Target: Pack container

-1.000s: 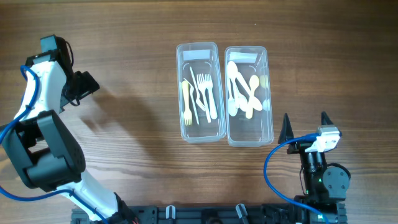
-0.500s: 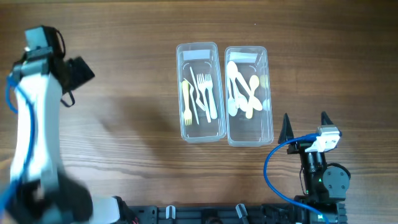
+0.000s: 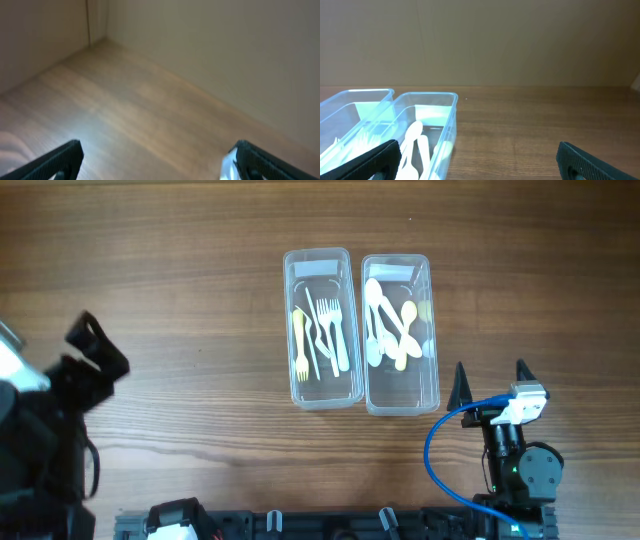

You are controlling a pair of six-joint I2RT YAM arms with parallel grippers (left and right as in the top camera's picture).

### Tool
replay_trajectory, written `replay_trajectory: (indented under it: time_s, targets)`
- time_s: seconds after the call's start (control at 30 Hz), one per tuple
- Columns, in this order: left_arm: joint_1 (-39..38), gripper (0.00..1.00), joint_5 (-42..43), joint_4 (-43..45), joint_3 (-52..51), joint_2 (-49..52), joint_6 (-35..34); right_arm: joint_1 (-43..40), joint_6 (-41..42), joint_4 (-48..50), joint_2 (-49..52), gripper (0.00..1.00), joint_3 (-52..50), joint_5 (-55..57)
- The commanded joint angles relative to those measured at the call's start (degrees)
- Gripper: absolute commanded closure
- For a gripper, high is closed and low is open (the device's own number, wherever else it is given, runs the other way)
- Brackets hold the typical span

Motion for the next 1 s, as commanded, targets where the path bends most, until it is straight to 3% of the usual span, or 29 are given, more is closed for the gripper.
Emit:
replay_trajectory:
  time_s: [0.0,0.2,0.33,0.63,0.97]
  targets:
    - [-0.31,0.00,6.64,-5.60,-0.48,-2.47,-0.11,-0.28,-0.72,0.17,-0.87,0.00,-0.04,-1.09]
    - [-0.31,0.00,7.26,-15.21,-0.61,-2.67,-1.73,-0.28,-0.72,0.17,-0.87,0.00,-0.04,-1.09]
    - [-0.37,0.00,7.28,-13.57,-3.23,-6.08,-6.21,-0.28,-0.72,0.17,-0.87,0.00,-0.04,-1.09]
    - [-1.55,0.00,8.33,5.01,-27.67,-22.62,-6.80,-0.28,-0.72,0.17,-0.87,0.00,-0.04,-1.09]
    - [-4.50,0.00,8.31,30.67,-54.42,-33.35,-9.31,-0.28,-0.74,0.17,-0.87,0.00,-0.04,-1.09]
